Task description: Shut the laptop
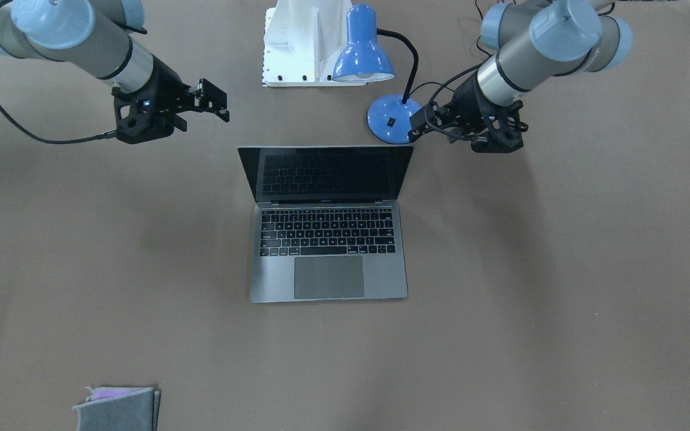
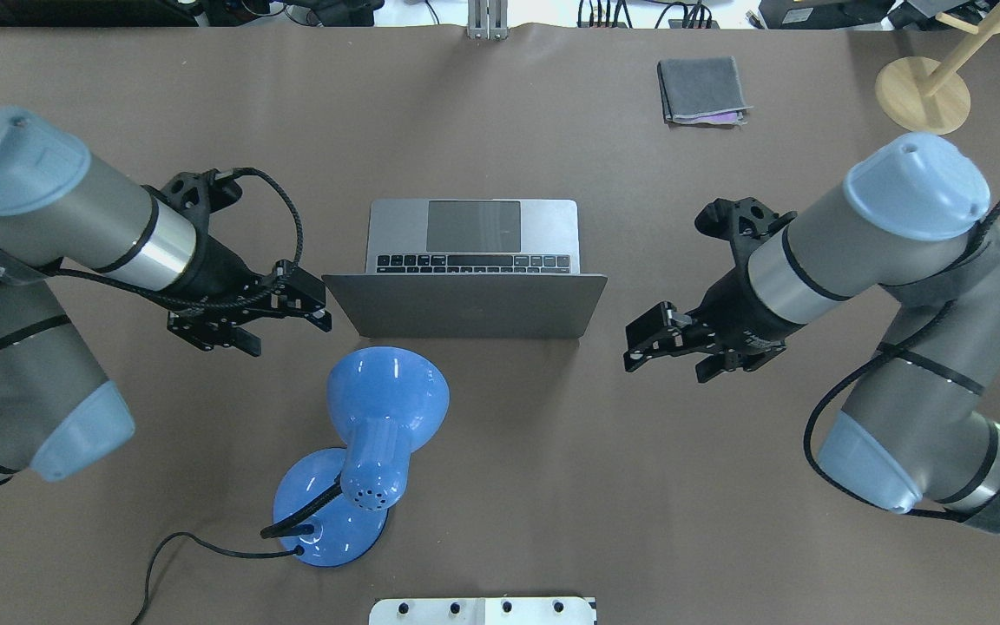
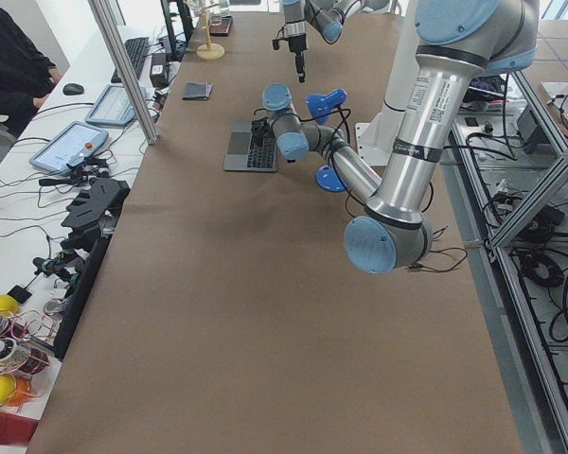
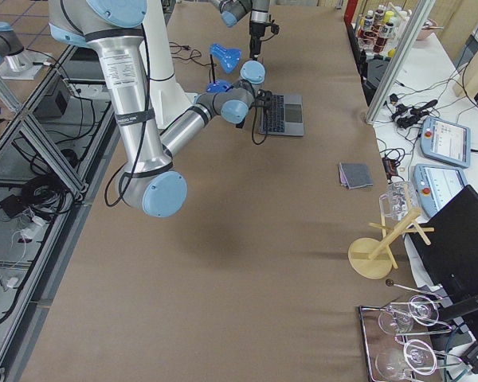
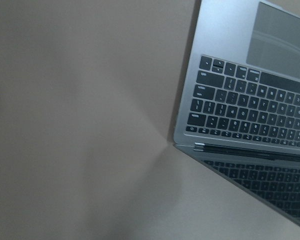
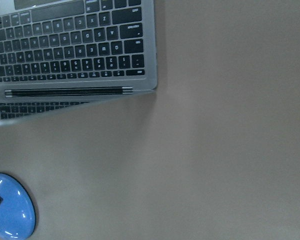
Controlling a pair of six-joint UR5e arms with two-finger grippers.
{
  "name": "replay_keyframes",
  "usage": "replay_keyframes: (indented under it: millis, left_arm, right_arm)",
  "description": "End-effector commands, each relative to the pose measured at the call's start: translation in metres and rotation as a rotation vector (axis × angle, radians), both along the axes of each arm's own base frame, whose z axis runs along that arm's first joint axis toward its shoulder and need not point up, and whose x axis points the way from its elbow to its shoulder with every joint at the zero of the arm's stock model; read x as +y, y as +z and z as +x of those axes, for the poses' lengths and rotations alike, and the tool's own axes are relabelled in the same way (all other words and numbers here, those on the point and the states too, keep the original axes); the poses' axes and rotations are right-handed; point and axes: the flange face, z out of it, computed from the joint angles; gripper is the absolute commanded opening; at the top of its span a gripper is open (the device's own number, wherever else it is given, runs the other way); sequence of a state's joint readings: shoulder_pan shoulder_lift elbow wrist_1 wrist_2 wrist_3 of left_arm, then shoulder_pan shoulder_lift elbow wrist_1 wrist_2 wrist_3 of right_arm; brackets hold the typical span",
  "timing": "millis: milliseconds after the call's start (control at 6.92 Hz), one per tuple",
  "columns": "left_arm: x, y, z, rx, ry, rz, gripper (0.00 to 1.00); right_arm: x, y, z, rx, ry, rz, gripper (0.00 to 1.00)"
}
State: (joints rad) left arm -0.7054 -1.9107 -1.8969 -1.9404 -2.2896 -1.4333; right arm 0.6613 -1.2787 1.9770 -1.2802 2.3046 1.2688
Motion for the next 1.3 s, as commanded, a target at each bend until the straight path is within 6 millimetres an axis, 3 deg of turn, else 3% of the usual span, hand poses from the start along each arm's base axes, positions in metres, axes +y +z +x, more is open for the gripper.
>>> replay_keyframes:
  millis: [0, 144, 289, 433, 722, 1156]
  left_arm:
    - [0.024, -0.015, 0.036, -0.008, -0.016, -0.01, 0.96]
    - [0.025, -0.018, 0.039, -0.006, -0.016, -0.019, 0.66]
    - [0.024, -0.029, 0.044, 0.007, -0.019, -0.02, 0.13]
    - [0.022, -0.035, 0.046, 0.01, -0.029, -0.035, 0.0]
    - [0.019, -0.052, 0.052, 0.029, -0.021, -0.027, 0.0]
    - [-0.005, -0.063, 0.08, 0.017, -0.03, -0.024, 0.0]
  right_arm:
    - [0.016, -0.023, -0.03, -0.013, 0.009, 0.015, 0.93]
    - [0.016, -0.029, -0.034, -0.018, 0.011, 0.021, 0.74]
    - [0.016, -0.034, -0.038, -0.021, 0.022, -0.003, 0.13]
    - [0.013, -0.045, -0.045, -0.032, 0.021, 0.003, 0.0]
    - [0.009, -0.061, -0.051, -0.052, 0.02, 0.015, 0.0]
    - [-0.011, -0.075, -0.062, -0.045, 0.086, 0.046, 0.0]
